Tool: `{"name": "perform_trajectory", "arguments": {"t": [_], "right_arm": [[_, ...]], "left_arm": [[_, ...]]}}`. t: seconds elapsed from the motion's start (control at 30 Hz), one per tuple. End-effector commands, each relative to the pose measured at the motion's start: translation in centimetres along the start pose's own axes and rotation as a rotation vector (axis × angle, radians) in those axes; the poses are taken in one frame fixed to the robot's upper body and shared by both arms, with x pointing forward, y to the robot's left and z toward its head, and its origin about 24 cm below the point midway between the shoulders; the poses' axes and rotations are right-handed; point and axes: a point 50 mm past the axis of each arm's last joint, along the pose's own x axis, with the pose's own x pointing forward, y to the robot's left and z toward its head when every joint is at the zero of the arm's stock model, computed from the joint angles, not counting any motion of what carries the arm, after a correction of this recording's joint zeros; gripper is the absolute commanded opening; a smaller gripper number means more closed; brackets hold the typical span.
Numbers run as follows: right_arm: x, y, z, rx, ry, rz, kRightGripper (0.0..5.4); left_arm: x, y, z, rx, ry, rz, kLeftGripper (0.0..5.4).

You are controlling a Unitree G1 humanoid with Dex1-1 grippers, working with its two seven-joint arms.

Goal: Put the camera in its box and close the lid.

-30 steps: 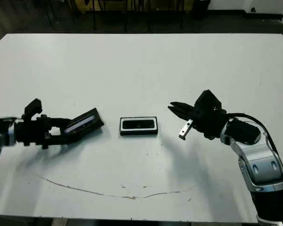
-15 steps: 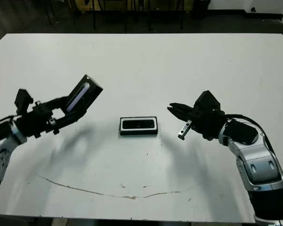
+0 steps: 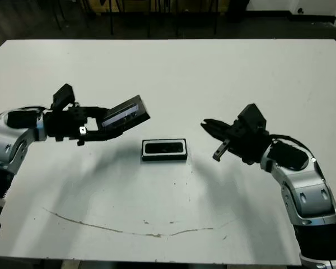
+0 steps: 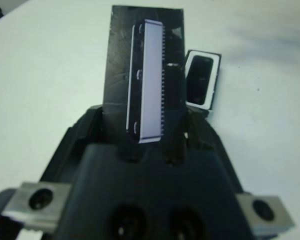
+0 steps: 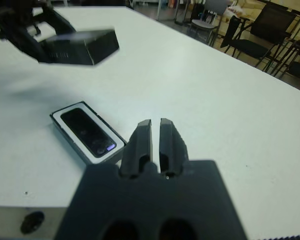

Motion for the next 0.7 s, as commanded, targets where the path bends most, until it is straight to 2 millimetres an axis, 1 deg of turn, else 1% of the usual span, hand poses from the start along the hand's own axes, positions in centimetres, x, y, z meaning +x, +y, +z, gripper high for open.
{"name": "perform_trajectory", "arguments": {"t": [0.03,0.17,0.3,0.43,0.53,0.7], "right_arm": [[-0.2,-0.7,0.2,0.046,-0.003,-0.017,0.00],[-0.3,-1.2,0.6,0.073,-0.012,-0.021,0.00],[-0.2,-1.4,0.7,0.090,-0.023,-0.018,0.00],[-0.2,-1.5,0.7,0.119,-0.009,-0.027,0.00],[-0.2,-1.6,0.8,0.116,-0.017,-0.025,0.00],[-0.1,-1.6,0.7,0.113,-0.022,-0.019,0.00]], "left_arm": [[0.7,0.1,-0.5,-0.018,0.032,-0.021,2.76],[1.4,0.0,-0.8,-0.034,0.037,-0.038,2.76],[2.0,-0.5,-1.5,-0.064,0.026,-0.077,2.76],[2.5,-0.9,-2.1,-0.132,0.039,-0.162,2.76],[2.7,-1.2,-2.4,-0.128,0.056,-0.216,2.76],[3.0,-1.6,-2.8,-0.180,0.101,-0.299,2.76]]}}
